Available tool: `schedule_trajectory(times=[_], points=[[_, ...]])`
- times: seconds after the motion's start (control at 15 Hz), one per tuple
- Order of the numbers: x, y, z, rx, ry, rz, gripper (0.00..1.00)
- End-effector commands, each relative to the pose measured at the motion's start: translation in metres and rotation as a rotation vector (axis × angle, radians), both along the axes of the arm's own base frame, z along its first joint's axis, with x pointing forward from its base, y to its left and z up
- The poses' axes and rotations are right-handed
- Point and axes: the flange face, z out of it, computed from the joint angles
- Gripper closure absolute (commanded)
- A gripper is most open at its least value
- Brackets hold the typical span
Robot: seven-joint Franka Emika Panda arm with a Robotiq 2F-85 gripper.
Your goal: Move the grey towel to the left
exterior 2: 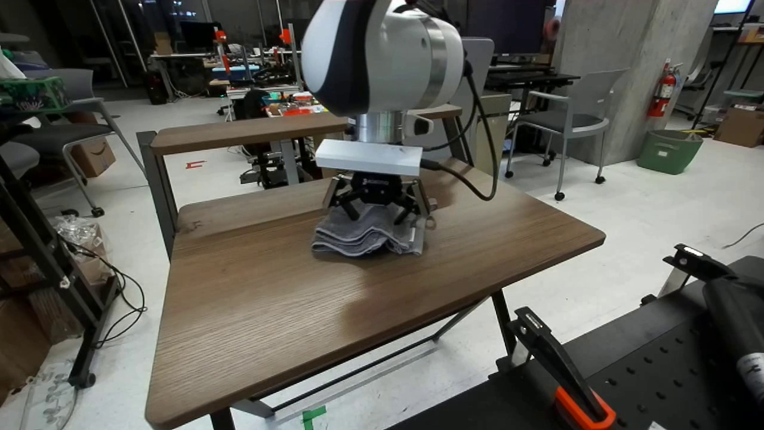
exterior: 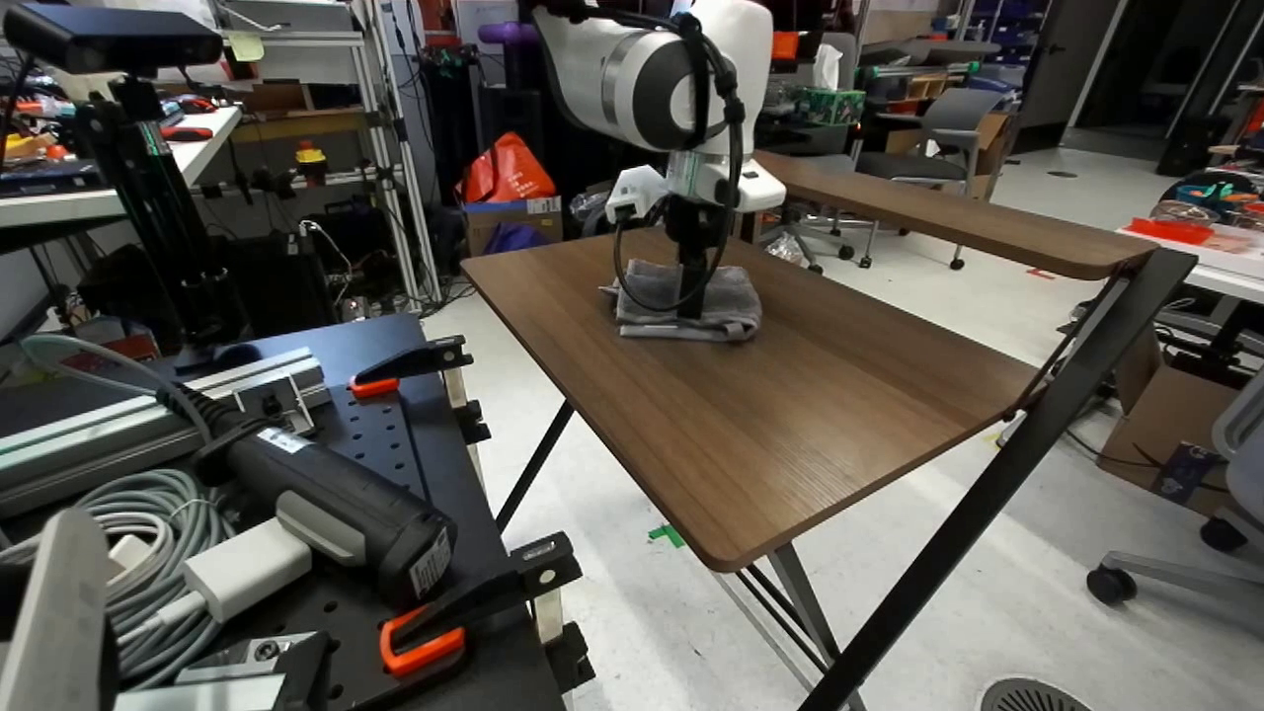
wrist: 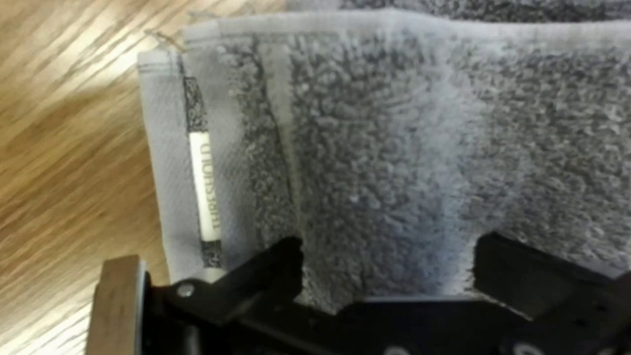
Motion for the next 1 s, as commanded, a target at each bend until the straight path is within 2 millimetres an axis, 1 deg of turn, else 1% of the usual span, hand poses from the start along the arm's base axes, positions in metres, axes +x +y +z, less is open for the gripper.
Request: schedule_trajectory(times=[0.0,0.13,0.27,0.47,0.6,0.73,0.8,0.93], points=[[-0.003,0.045,-0.02,-0.007,0.032,0.066,0.0],[-0.005,0.061,-0.018,-0.013,0.036,0.093,0.0],[-0.004,0.07,-0.01,-0.02,0.027,0.107,0.0],[-0.002,0.08,0.014,-0.019,0.003,0.117,0.0],[-0.001,0.085,0.036,-0.002,-0.014,0.119,0.0],[-0.005,0.09,0.058,0.006,0.013,0.137,0.0],[0.001,0.086,0.035,0.014,-0.013,0.121,0.0],[0.0,0.089,0.05,0.017,-0.003,0.127,0.0]])
